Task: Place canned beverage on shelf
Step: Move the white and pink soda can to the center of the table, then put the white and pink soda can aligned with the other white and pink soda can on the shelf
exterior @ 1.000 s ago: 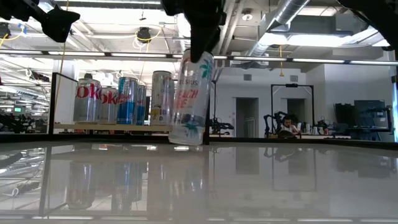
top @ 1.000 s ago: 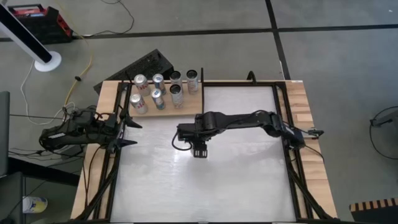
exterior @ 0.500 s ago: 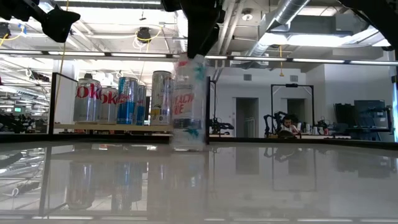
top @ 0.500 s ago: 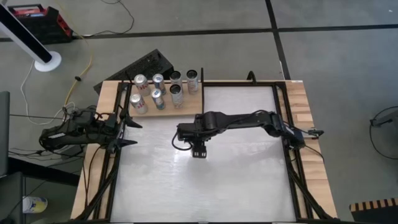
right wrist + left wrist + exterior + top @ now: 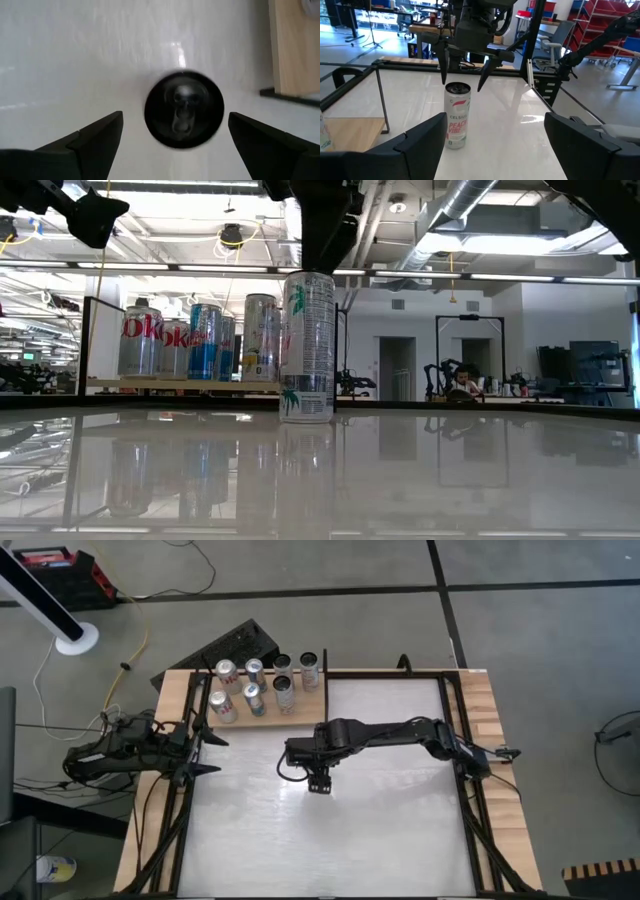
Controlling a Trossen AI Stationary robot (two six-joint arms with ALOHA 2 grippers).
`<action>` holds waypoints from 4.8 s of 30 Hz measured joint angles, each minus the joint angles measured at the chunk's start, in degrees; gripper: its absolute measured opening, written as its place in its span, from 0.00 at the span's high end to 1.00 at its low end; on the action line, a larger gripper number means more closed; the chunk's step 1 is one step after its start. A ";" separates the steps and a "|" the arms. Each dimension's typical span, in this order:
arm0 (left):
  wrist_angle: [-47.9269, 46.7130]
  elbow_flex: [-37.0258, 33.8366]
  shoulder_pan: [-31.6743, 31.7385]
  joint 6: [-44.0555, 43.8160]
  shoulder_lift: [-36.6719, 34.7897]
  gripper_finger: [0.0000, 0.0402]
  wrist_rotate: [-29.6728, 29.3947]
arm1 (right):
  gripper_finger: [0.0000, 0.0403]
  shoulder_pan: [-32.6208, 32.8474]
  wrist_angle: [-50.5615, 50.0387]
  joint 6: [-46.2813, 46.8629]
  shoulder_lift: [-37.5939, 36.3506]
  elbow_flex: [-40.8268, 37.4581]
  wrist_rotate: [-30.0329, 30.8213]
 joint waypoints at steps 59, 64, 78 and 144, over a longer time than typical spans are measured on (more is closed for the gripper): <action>0.18 -0.02 -0.02 -0.20 0.50 0.21 -0.02 | 0.09 20.78 93.78 17.33 -28.84 -75.38 40.52; -0.40 -0.04 -0.01 -0.20 1.64 0.21 -0.09 | 0.09 20.54 93.55 17.13 -20.69 -68.78 52.50; 0.00 -0.04 -0.02 -0.22 3.78 0.21 0.02 | 0.09 19.80 87.72 14.21 -9.94 -53.77 64.40; 0.02 -0.02 0.00 -0.17 3.78 0.21 0.07 | 0.30 6.43 77.24 -0.80 -15.73 -53.52 15.60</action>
